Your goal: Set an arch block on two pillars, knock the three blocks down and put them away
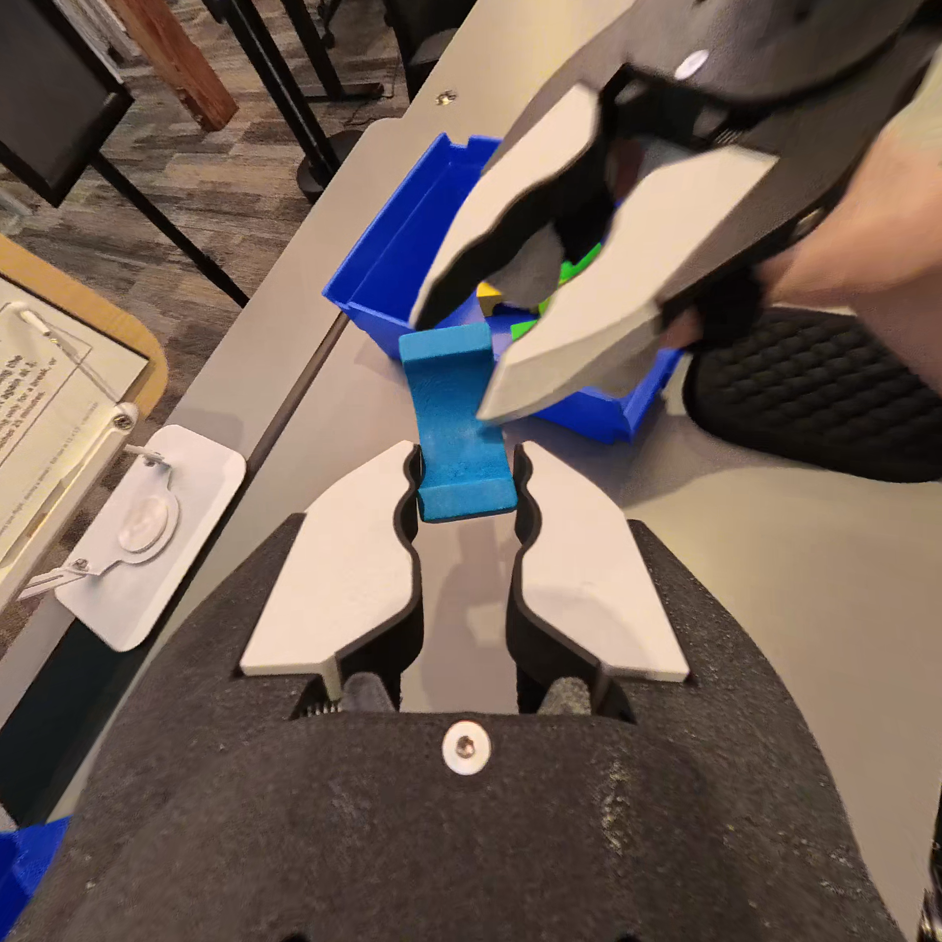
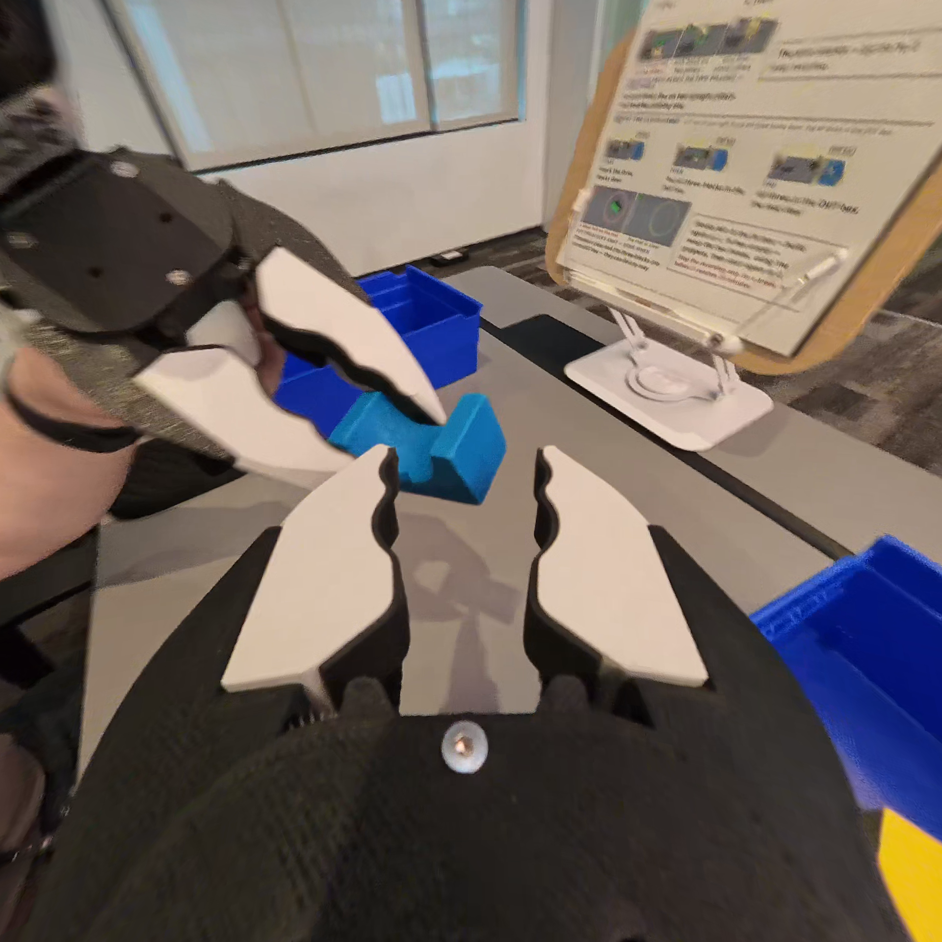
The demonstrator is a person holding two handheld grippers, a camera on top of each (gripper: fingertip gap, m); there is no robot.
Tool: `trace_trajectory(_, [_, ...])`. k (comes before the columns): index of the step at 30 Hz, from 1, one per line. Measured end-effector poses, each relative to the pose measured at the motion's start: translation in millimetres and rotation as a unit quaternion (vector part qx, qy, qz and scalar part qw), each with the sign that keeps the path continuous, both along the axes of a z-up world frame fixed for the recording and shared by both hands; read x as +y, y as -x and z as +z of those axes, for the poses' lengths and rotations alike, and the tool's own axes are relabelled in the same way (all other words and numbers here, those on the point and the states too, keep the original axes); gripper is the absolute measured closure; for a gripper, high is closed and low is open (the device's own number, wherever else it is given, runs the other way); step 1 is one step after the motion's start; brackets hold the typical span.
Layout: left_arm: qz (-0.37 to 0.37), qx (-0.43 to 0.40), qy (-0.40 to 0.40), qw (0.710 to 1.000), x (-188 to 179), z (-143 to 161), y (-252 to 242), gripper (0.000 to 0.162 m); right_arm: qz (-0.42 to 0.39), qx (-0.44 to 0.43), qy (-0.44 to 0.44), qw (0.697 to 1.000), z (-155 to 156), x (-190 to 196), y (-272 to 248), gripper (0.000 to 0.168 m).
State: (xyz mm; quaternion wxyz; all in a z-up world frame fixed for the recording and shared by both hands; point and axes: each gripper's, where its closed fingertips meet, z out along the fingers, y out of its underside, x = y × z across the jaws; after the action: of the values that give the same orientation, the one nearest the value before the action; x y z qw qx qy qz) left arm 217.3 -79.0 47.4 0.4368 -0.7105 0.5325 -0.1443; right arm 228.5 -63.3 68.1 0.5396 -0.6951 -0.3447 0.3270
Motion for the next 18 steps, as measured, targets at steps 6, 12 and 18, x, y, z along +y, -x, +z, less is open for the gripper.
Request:
trace_trajectory(6, [0.038,-0.010,0.018,0.999,1,-1,14,0.100,-0.026,-0.022,0.010,0.999,-6,10,-8,0.146])
trace_trajectory(12, [0.065,-0.075,0.012,0.995,-9,39,78,0.096,-0.137,-0.112,0.045,0.983,-18,58,-123,0.147])
trace_trajectory(18, [0.111,-0.097,0.007,0.989,-7,49,140,0.101,-0.145,-0.227,0.149,0.951,-123,80,-159,0.147])
